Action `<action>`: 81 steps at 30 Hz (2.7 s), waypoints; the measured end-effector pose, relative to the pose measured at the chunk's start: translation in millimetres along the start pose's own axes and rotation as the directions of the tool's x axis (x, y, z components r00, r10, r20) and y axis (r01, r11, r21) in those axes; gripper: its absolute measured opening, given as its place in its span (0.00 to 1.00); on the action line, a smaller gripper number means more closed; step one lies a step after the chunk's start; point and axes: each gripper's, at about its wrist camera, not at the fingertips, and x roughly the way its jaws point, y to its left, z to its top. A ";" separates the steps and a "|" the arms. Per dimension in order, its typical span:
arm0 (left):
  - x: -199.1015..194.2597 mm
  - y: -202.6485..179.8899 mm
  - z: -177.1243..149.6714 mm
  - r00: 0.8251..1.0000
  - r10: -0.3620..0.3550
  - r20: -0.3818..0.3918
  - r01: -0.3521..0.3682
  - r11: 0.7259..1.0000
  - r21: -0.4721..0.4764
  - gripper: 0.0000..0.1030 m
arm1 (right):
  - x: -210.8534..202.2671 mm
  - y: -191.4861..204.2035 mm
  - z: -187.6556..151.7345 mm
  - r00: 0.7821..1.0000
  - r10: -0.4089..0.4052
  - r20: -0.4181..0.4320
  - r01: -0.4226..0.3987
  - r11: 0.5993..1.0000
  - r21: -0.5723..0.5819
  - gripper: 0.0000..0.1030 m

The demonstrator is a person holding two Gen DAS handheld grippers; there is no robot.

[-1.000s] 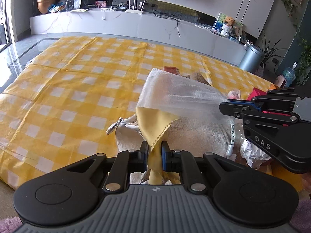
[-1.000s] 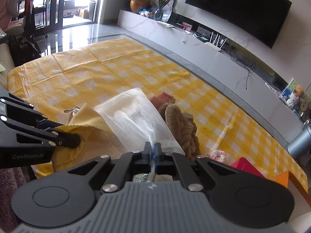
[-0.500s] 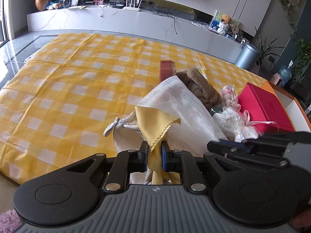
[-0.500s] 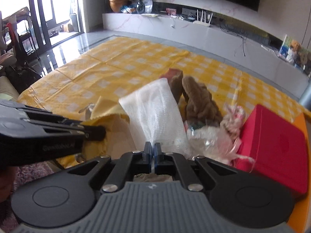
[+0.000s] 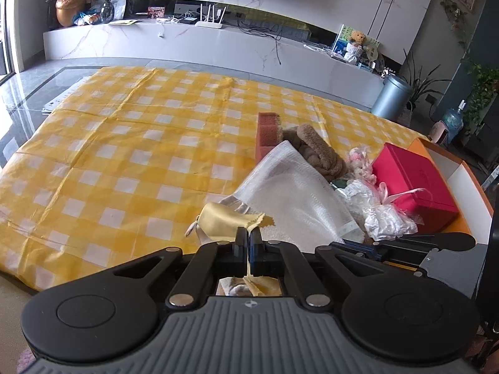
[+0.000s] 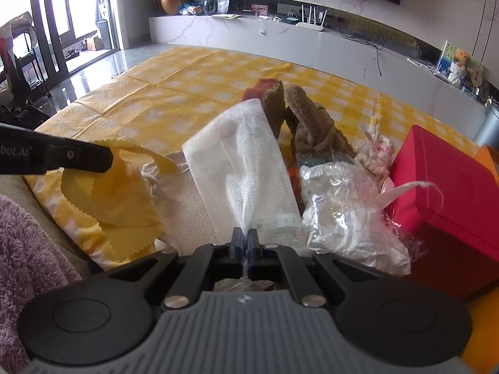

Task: Organize soft objects
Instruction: 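Lift the yellow cloth with the left tool while the right tool carries the plastic bag toward the orange box, then open the left tool over the orange box while the right tool releases the bag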

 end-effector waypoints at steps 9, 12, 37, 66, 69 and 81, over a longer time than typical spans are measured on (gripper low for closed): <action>-43.9 -25.7 9.7 0.992 -0.065 0.113 0.061 0.998 0.035 0.01 | -68.1 -18.8 -2.6 0.989 -0.009 0.146 -0.008 0.993 0.120 0.00; -56.5 -36.5 10.0 0.987 -0.074 0.143 0.067 0.996 0.055 0.01 | -94.1 -24.9 -4.3 0.981 -0.017 0.193 -0.013 0.988 0.153 0.00; -91.1 -152.0 12.1 0.943 -0.261 0.207 0.196 0.937 0.290 0.01 | -251.7 -95.5 -83.2 0.876 -0.356 0.325 0.212 0.890 0.404 0.00; 95.7 -321.3 1.7 0.903 -0.196 -0.382 0.398 0.717 0.572 0.01 | -176.8 -263.3 -109.2 0.976 -0.215 -0.038 0.204 0.838 0.506 0.00; 108.2 -335.0 -8.3 0.889 -0.131 -0.438 0.409 0.656 0.635 0.01 | -160.6 -277.8 -112.5 0.989 -0.116 -0.097 0.150 0.829 0.539 0.00; 143.6 -349.6 -28.5 0.860 0.020 -0.509 0.414 0.555 0.722 0.03 | -120.0 -296.0 -111.1 0.965 0.016 -0.262 0.134 0.830 0.541 0.00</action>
